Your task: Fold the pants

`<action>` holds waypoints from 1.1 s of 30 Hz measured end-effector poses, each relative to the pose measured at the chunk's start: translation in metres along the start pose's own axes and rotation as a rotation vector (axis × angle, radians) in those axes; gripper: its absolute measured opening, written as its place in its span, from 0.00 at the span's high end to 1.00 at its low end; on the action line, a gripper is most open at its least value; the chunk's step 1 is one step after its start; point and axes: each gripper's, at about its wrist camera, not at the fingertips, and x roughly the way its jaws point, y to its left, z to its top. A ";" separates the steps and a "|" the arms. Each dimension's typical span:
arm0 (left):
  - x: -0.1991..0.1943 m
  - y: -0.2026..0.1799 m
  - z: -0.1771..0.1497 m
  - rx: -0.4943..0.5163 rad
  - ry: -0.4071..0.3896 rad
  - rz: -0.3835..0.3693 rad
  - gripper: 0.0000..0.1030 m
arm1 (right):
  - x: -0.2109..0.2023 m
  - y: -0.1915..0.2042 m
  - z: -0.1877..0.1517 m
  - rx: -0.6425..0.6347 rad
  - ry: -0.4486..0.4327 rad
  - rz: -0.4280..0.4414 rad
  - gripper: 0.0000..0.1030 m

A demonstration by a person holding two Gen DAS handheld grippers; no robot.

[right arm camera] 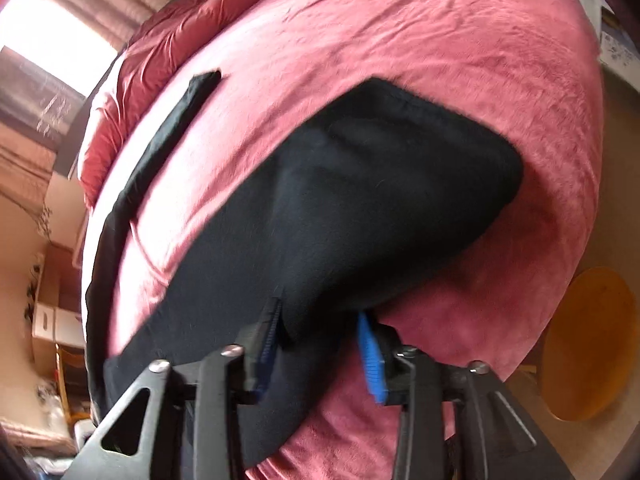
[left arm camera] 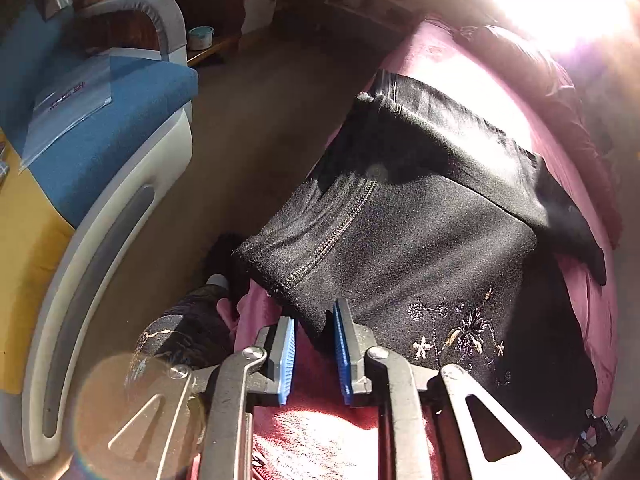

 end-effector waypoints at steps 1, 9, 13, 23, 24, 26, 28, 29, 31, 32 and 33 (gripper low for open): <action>-0.002 0.001 0.001 -0.007 -0.001 0.002 0.76 | -0.004 -0.004 0.003 0.022 -0.011 0.001 0.54; -0.028 0.031 0.025 -0.058 -0.069 0.065 0.75 | -0.018 -0.013 0.047 0.125 -0.134 -0.027 0.83; -0.046 0.047 0.039 -0.098 -0.136 0.079 0.75 | -0.041 -0.013 0.051 0.089 -0.215 -0.082 0.89; -0.055 0.017 0.063 0.015 -0.182 0.047 0.74 | -0.066 -0.043 0.048 0.142 -0.261 -0.350 0.56; -0.053 0.011 0.064 0.036 -0.181 0.045 0.74 | -0.070 -0.038 0.048 0.118 -0.264 -0.328 0.56; -0.047 -0.002 0.065 0.071 -0.178 0.036 0.74 | -0.068 -0.023 0.045 0.061 -0.217 -0.279 0.56; -0.040 -0.012 0.066 0.082 -0.162 0.011 0.74 | -0.053 0.004 0.036 -0.039 -0.155 -0.223 0.56; -0.037 -0.017 0.068 0.083 -0.154 -0.002 0.73 | -0.045 0.015 0.031 -0.072 -0.131 -0.208 0.56; -0.030 -0.025 0.074 0.084 -0.126 -0.030 0.71 | -0.020 0.040 0.018 -0.138 -0.047 -0.182 0.54; -0.026 -0.028 0.077 0.078 -0.112 -0.048 0.70 | -0.008 0.051 0.011 -0.165 -0.012 -0.191 0.54; -0.024 -0.031 0.081 0.068 -0.103 -0.067 0.70 | 0.003 0.066 0.004 -0.208 0.008 -0.198 0.54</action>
